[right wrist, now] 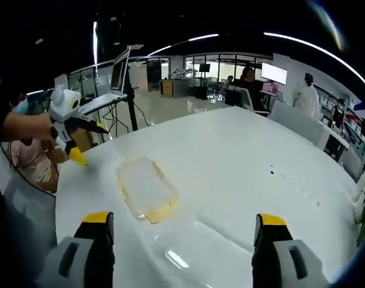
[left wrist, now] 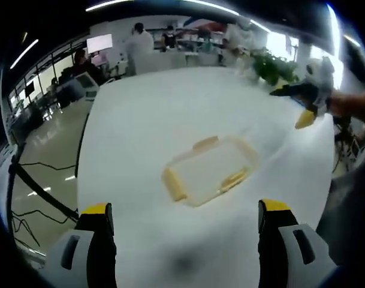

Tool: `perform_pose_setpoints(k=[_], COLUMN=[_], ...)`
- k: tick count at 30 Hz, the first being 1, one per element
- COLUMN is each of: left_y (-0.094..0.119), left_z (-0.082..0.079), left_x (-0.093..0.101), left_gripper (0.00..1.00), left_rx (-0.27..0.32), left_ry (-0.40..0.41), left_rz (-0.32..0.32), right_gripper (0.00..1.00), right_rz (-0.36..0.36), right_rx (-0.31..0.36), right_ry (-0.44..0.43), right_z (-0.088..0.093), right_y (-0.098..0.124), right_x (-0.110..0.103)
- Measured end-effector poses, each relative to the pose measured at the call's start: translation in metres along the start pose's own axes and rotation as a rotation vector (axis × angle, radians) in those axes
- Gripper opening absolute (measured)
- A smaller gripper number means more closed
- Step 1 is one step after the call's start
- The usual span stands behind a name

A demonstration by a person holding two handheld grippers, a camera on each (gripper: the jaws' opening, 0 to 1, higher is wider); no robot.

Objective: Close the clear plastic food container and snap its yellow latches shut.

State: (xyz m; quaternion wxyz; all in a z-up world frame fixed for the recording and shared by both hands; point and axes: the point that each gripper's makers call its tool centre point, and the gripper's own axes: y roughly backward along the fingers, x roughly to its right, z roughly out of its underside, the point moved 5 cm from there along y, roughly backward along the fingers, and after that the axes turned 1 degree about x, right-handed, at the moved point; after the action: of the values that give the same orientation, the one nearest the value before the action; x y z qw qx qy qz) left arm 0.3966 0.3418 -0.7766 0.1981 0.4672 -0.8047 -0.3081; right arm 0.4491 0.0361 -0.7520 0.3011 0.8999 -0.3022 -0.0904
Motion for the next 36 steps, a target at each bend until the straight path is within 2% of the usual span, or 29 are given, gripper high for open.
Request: perform_pose_setpoints(k=[3, 8, 11, 13, 17, 20, 25, 28, 30, 32, 36], left_y=[-0.004, -0.011, -0.016, -0.018, -0.020, -0.023, -0.029, -0.029, -0.029, -0.030, -0.034], left_z=[-0.002, -0.005, -0.007, -0.007, -0.008, -0.006, -0.009, -0.011, -0.014, -0.015, -0.014], left_x=[0.002, 0.000, -0.001, -0.001, -0.001, -0.004, -0.003, -0.001, 0.000, -0.003, -0.004], left_gripper=[0.99, 0.99, 0.99, 0.99, 0.97, 0.95, 0.93, 0.92, 0.89, 0.87, 0.91], left_rx=[-0.026, -0.057, -0.070, -0.085, -0.115, -0.143, -0.179, -0.181, -0.151, -0.155, -0.165], left_ry=[-0.072, -0.155, -0.196, -0.244, -0.291, -0.345, -0.405, -0.435, -0.470, -0.488, -0.492], left_rz=[0.055, 0.078, 0.114, 0.139, 0.180, 0.203, 0.241, 0.274, 0.306, 0.303, 0.335], right_gripper=[0.96, 0.94, 0.89, 0.90, 0.90, 0.86, 0.81, 0.78, 0.75, 0.74, 0.73], right_rz=[-0.027, -0.096, -0.098, -0.126, -0.175, -0.173, -0.211, -0.229, -0.273, -0.274, -0.299], right_rx=[-0.014, -0.047, -0.053, -0.064, -0.102, -0.127, -0.186, -0.190, -0.181, -0.187, -0.190], right_ry=[0.060, 0.124, 0.174, 0.187, 0.234, 0.275, 0.328, 0.345, 0.372, 0.391, 0.373], right_z=[-0.005, -0.008, -0.012, -0.016, -0.019, -0.019, -0.016, -0.019, -0.021, -0.022, -0.024], right_y=[-0.005, -0.014, -0.018, -0.022, -0.027, -0.030, -0.035, -0.037, -0.037, -0.038, -0.042], right_x=[-0.003, -0.007, -0.007, -0.009, -0.012, -0.013, -0.020, -0.023, -0.028, -0.028, -0.027])
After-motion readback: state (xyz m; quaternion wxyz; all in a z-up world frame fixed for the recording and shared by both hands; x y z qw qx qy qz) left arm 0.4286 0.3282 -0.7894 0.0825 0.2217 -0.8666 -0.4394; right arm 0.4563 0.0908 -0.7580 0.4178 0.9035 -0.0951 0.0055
